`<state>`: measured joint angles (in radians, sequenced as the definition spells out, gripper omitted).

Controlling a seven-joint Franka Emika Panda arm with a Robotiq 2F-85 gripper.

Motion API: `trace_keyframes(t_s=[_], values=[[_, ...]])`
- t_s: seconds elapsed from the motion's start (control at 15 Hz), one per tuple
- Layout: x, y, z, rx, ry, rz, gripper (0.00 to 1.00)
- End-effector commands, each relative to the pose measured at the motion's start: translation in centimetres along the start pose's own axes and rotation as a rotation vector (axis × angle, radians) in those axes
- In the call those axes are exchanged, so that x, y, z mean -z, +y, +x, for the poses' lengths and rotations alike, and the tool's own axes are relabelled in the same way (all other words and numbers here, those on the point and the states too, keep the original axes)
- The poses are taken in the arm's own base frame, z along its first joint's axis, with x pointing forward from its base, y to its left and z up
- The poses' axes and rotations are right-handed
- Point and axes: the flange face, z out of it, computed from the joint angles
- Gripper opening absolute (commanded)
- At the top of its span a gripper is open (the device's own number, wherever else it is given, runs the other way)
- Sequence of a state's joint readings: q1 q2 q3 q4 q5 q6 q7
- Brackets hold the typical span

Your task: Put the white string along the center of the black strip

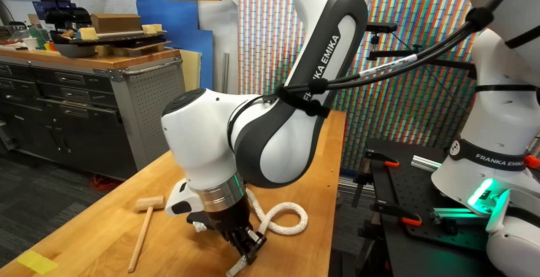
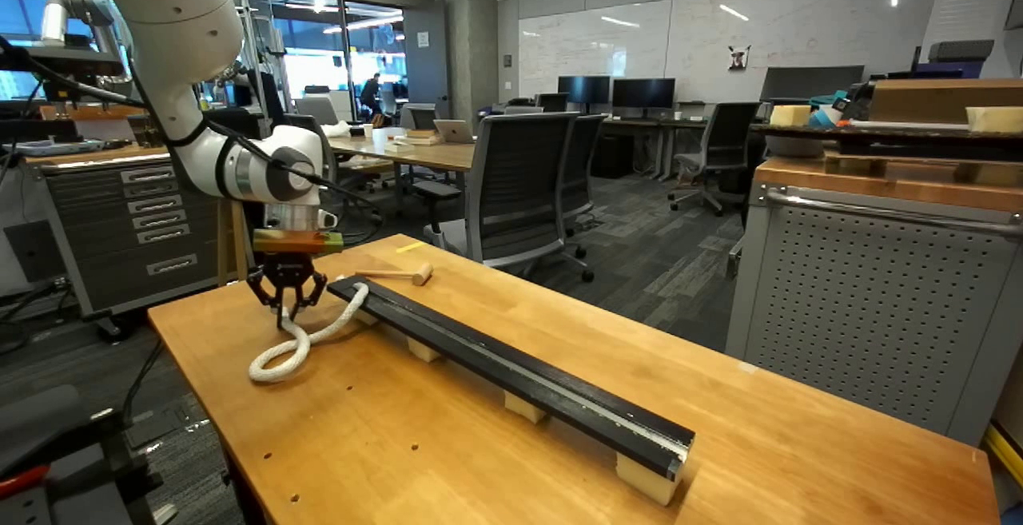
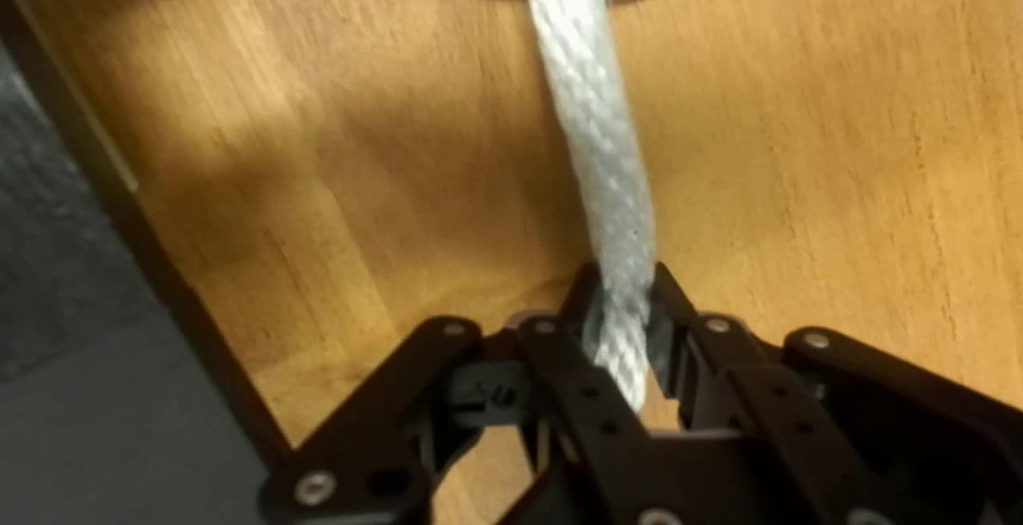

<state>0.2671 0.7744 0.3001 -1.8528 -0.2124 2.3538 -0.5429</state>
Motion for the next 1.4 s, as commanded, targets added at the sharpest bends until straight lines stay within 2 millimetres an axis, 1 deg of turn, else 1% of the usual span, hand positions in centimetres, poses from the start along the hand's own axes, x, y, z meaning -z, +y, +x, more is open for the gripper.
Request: trace_keyframes(t_s=[0.0,0.07,0.27,0.47,0.67,1.07,1.13,1.33], values=[[0.5,0.6,-0.8,-0.090,0.053,0.020,0.01],[0.8,0.8,-1.2,-0.124,0.063,0.025,0.03],[1.8,2.2,-3.3,-0.246,0.112,0.031,0.03],[3.3,3.5,-6.2,-0.385,0.168,0.028,0.03],[5.3,3.8,-9.1,-0.492,0.226,0.015,0.03],[9.3,4.5,-13.5,-0.655,0.336,0.005,0.03],[9.8,4.7,-14.1,-0.691,0.353,0.011,0.03],[11.0,5.6,-16.9,-0.857,0.401,0.049,0.03]])
